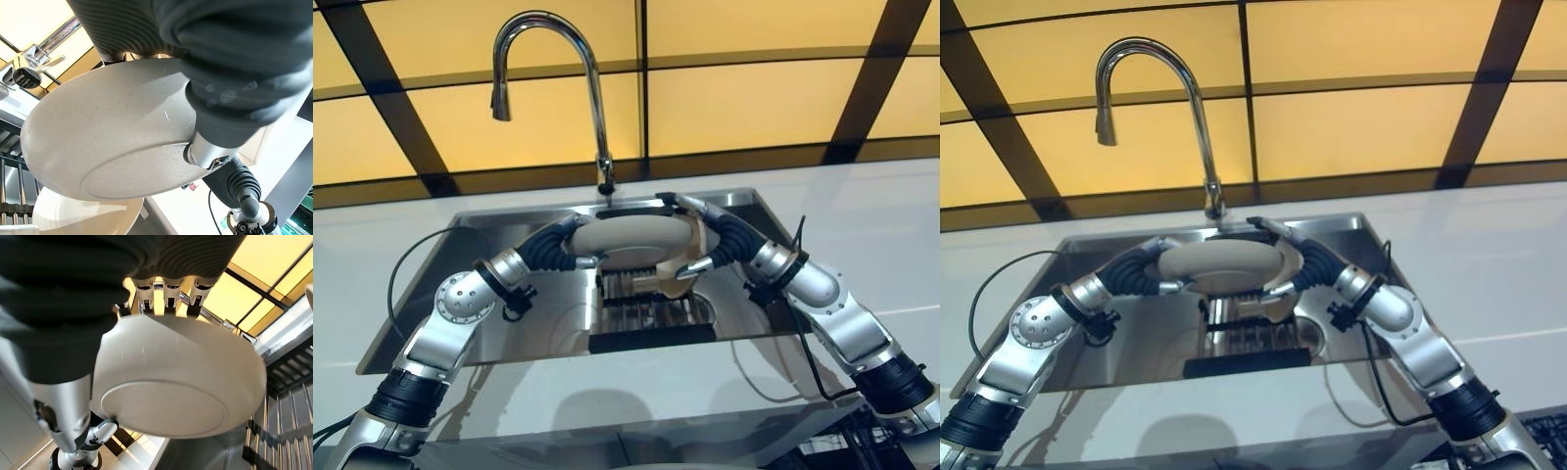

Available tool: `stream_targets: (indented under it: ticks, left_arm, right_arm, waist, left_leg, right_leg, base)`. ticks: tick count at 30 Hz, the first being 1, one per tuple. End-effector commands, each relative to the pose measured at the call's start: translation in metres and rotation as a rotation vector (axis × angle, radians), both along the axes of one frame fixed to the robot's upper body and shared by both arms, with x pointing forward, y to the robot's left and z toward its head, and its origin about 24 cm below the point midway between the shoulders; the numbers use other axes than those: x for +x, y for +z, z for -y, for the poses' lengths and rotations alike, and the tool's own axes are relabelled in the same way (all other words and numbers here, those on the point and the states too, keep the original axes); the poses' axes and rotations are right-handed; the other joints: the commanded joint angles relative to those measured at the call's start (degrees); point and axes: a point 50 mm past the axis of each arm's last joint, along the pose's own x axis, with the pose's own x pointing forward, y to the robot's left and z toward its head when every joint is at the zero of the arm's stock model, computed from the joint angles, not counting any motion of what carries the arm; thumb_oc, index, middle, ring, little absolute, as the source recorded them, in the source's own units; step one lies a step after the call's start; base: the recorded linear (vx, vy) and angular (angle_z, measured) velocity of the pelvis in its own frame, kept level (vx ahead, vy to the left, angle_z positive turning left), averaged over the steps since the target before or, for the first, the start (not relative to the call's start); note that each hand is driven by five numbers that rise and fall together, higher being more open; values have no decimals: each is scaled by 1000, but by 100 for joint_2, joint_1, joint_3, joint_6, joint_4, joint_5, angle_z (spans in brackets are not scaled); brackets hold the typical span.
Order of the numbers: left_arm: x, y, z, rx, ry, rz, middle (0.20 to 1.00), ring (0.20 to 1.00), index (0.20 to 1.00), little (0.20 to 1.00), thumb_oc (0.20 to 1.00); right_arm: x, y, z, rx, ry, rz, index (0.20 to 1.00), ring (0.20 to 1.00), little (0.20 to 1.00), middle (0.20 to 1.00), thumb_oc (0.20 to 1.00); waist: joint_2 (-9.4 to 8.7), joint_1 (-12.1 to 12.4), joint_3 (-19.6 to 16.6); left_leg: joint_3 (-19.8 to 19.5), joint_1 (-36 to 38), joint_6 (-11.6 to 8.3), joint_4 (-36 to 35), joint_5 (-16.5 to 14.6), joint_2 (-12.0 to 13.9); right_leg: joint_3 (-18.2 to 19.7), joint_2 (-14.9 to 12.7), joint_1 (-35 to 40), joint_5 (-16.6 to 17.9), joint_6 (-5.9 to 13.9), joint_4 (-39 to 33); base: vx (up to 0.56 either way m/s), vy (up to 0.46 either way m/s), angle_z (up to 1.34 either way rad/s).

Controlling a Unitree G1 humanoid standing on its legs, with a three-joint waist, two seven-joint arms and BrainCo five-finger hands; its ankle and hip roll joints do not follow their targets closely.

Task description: Pick up plates and place into dishwasher.

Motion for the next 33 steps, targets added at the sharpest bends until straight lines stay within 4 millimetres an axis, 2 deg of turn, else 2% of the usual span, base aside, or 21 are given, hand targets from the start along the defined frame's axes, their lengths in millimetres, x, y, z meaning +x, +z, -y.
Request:
stream_targets:
  ticks: [1,5,14,15,16,17,33]
  left_arm:
    - [9,29,16,-126,-52,120,200,200,200,200,200]
    - [8,22,28,-152,-83,90,200,200,200,200,200]
    - [8,15,40,-236,-97,52,200,200,200,200,200]
    - [8,14,40,-240,-102,46,200,200,200,200,200]
    - [8,13,41,-241,-108,42,200,200,200,200,200]
    - [7,12,43,-236,-111,40,200,200,200,200,200]
    - [7,9,40,-248,-93,26,200,200,200,200,200]
  right_arm:
    - [-1,21,-21,49,107,72,1000,1000,1000,1000,1000]
    - [-3,12,-34,20,151,31,1000,1000,1000,1000,1000]
    - [-2,2,-44,35,173,-23,1000,1000,1000,1000,1000]
    - [-2,1,-45,30,176,-27,918,918,918,918,918]
    - [-2,0,-45,24,181,-29,583,583,583,583,583]
    - [-3,-1,-45,18,184,-33,200,200,200,200,200]
    - [-3,-3,-35,13,162,-43,200,200,200,200,200]
  waist:
    - [-242,149,-339]
    - [-247,177,-346]
    - [-280,212,-325]
    - [-280,212,-323]
    - [-283,208,-318]
    - [-284,203,-318]
    - [-307,161,-300]
  left_leg:
    - [-121,-278,-23,-2,-364,-29]
    - [-139,-280,-17,-2,-355,-32]
    - [-145,-285,7,-2,-349,-55]
    - [-143,-283,8,-2,-349,-56]
    - [-135,-282,8,-2,-349,-55]
    - [-124,-275,11,-2,-351,-54]
    - [-67,-219,9,-2,-358,-23]
  right_leg:
    - [-203,-472,-393,48,584,16]
    - [-240,-495,-373,52,591,16]
    - [-288,-532,-357,71,605,16]
    - [-289,-533,-351,70,605,16]
    - [-296,-536,-348,72,606,16]
    - [-298,-539,-341,72,608,16]
    - [-274,-500,-298,55,589,16]
  base:
    - [0,0,0]
    - [0,0,0]
    - [9,11,6]
    - [0,0,0]
    - [0,0,0]
    - [0,0,0]
    - [0,0,0]
